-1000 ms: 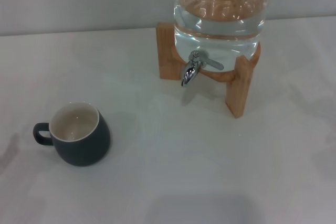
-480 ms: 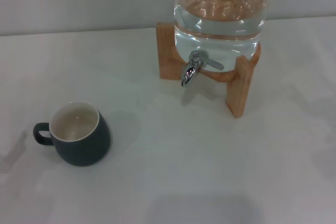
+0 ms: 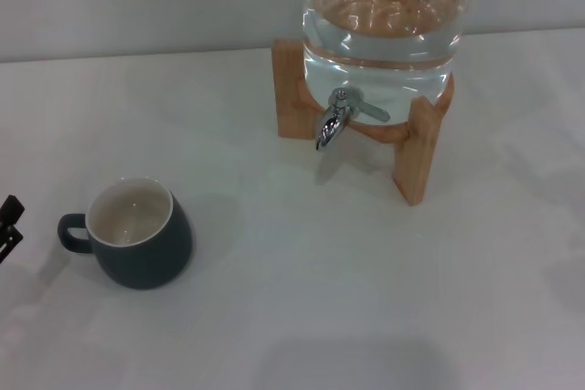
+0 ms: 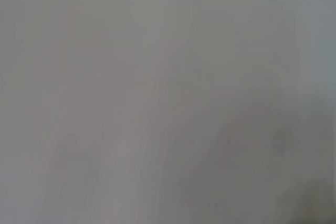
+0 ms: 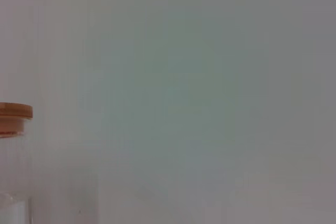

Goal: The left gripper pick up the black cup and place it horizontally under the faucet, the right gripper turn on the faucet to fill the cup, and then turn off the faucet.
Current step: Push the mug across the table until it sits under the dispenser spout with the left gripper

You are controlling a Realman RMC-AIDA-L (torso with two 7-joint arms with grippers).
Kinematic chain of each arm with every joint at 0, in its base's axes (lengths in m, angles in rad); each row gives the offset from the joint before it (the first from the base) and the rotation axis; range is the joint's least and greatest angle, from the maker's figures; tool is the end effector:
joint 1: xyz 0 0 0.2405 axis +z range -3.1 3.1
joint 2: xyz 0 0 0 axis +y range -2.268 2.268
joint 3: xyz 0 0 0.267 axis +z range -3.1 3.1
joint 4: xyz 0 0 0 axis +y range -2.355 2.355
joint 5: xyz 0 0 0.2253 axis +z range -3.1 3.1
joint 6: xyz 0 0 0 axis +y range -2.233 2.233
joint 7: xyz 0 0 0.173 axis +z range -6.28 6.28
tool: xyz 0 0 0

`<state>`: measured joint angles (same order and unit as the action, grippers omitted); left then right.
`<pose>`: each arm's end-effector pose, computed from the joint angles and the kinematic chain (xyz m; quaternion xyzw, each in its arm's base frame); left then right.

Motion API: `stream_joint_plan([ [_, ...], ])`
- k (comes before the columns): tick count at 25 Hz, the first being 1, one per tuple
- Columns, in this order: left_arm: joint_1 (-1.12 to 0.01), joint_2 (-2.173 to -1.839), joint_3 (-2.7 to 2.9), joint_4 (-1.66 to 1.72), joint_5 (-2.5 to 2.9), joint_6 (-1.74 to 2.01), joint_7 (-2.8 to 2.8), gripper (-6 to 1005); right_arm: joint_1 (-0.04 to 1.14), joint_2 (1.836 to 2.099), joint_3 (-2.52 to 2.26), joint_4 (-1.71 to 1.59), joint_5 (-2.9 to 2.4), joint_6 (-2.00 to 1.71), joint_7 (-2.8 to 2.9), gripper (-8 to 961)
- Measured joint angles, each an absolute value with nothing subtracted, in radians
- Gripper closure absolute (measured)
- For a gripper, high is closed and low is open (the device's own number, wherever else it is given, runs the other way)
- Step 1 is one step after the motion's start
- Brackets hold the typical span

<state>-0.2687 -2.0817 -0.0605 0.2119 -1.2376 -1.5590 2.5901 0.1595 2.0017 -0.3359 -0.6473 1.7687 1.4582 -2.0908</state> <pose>-0.3792 0.2741 -0.0025 -0.7676 -0.2088 -0.3388 0.5024 0.4070 0.2849 0.1552 -0.7022 0.2258 0.3486 0.5783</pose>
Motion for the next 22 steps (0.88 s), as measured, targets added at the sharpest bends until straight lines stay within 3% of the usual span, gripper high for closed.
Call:
stream_joint_plan([
  [22, -0.243, -2.086, -0.062, 0.162, -1.241, -1.553, 2.639, 130, 0.161, 1.997, -0.336, -0.647, 1.769, 1.457, -2.091, 112],
])
